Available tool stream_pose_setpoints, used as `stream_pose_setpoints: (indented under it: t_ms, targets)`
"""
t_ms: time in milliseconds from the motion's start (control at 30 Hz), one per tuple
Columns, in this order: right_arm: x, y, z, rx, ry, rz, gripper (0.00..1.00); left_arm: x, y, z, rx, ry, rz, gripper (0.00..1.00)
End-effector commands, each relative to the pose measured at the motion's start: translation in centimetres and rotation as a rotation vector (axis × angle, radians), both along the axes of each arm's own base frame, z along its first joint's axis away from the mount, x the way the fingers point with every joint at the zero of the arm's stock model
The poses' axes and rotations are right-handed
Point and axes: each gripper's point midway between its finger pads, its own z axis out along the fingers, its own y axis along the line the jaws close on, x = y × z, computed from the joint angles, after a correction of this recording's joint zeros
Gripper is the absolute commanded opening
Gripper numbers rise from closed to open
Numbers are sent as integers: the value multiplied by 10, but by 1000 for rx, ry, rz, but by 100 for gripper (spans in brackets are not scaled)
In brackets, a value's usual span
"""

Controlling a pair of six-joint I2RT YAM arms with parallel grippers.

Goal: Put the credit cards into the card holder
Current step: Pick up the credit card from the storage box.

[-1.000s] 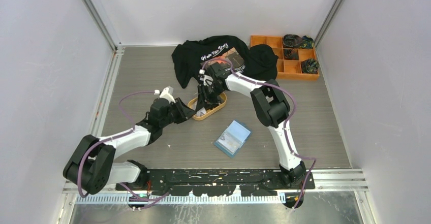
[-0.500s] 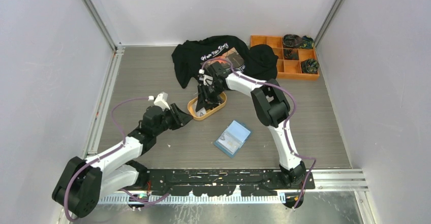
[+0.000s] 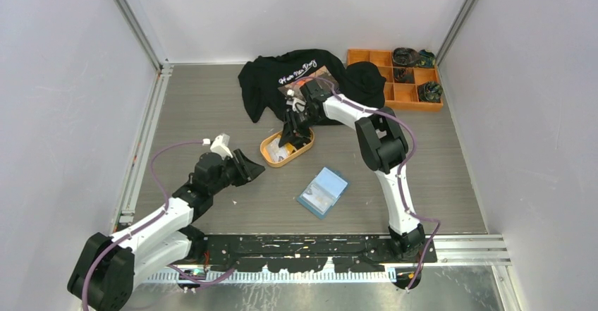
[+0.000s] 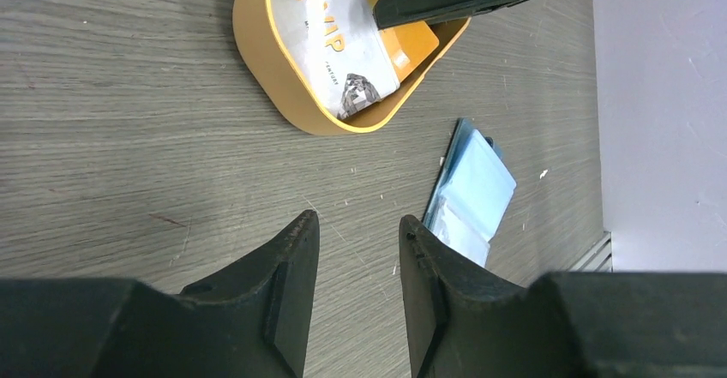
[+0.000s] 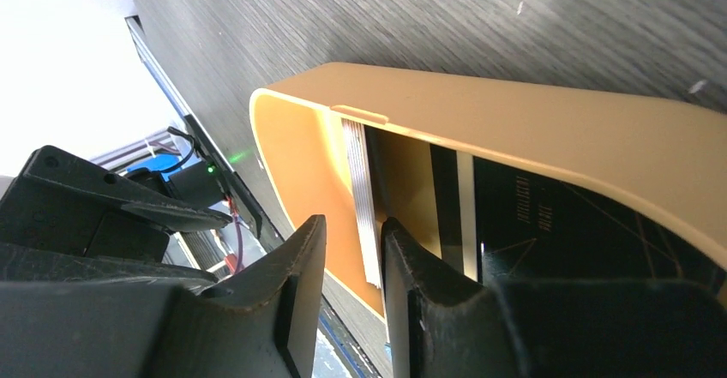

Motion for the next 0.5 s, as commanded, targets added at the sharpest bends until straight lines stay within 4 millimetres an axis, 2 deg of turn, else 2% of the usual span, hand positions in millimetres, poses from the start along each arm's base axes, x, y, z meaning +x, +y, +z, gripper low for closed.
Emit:
stream_pose_setpoints:
  t_ms: [0, 233, 467]
  targets:
    - [6, 3, 31, 66, -41, 2, 35, 1, 0, 8, -6, -32, -1, 41]
    - [13, -7, 28, 52, -41, -26, 30, 0, 0, 9, -9, -33, -3, 41]
    - [24, -22, 26, -9, -82, -71, 10, -2, -3, 16, -32, -43, -14, 41]
